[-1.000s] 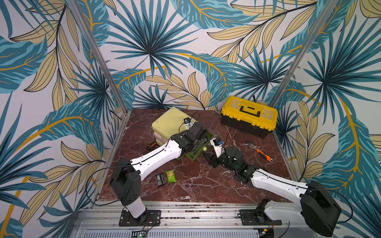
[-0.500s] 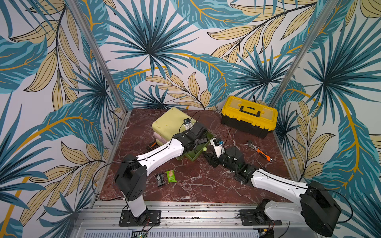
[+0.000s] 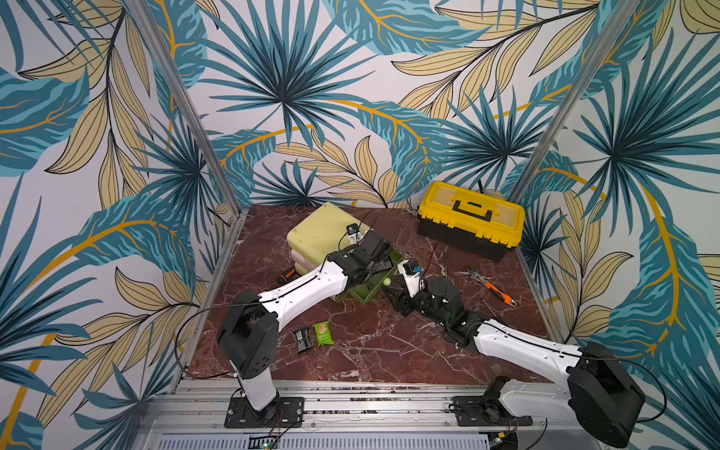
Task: Take the cookies out of the drawer
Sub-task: Pick up the cookie from the drawer.
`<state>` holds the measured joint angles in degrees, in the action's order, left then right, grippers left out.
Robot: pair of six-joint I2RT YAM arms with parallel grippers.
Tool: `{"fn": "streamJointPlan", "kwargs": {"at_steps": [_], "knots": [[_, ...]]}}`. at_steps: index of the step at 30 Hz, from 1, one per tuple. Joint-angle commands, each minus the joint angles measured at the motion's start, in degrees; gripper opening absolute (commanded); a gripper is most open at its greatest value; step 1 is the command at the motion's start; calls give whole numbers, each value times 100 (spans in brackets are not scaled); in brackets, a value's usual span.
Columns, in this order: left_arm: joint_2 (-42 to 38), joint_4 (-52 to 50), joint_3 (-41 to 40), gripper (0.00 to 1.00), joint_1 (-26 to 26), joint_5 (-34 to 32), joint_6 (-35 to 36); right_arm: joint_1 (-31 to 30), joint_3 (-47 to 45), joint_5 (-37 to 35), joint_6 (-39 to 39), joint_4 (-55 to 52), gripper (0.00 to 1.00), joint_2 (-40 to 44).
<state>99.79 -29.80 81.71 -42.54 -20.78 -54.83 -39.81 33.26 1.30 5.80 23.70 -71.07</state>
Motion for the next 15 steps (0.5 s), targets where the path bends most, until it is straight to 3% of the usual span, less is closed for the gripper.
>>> {"fn": "streamJointPlan", "kwargs": {"at_steps": [1,15], "knots": [[20,-70,257,1,27,20,-15,-20,-109,-52,17,91,58,84],[-610,-25,371,0,-6,-54,-54,-20,-166,-58,15,55,57,128]]}}
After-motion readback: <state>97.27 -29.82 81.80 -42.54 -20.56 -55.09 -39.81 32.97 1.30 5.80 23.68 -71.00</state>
